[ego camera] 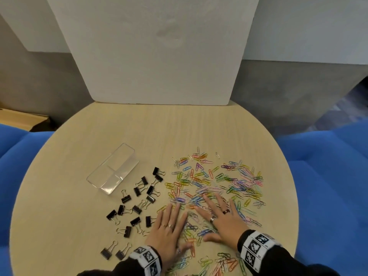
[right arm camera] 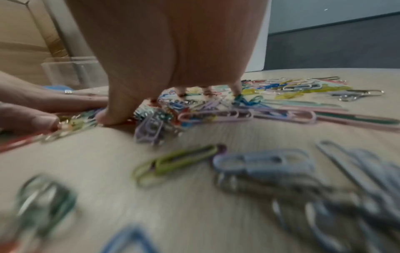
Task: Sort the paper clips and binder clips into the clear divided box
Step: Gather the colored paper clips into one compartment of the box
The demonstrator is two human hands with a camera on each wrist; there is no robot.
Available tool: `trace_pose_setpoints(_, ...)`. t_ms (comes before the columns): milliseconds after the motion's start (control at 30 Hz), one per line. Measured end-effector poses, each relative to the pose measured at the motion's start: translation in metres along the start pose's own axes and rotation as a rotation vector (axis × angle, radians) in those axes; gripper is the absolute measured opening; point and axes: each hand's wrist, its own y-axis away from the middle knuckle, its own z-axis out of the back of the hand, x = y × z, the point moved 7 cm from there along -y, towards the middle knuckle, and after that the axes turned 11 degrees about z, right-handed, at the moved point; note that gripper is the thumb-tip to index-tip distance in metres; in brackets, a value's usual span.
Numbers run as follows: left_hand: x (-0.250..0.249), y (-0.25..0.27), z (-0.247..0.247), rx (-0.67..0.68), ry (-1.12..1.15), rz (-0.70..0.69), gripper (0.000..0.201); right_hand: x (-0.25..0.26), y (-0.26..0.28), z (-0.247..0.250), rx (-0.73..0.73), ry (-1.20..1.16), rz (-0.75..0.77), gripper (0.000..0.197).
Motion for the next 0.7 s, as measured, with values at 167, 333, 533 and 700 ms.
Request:
trace_pose_setpoints(167, -0.001, -0.017, 0.045, -0.143, 0.076, 0.019, 0.075, -0.006, 0.003, 0.038, -0.151, -0.192, 0.004, 0.068)
trace_pose_setpoints(333, 0.024, 0.02, 0.087, -0.22, 0.363, -0.021, 0.041, -0.008, 0.037, 0.059, -0.309, -0.599, 0.055, 0.03)
trace_pose_setpoints(533, 0.055, 0.066, 0.055, 0.031, 0.138, 0.064, 0.035, 0.053, 0.045, 0.026, -0.152, -0.349, 0.336, 0.027)
trace_pose_setpoints(700, 0.06, 0.092, -0.001, 0.188, 0.187, 0.199, 0.056, 0.107, 0.042, 0.004, -0.082, -0.172, 0.572, 0.034)
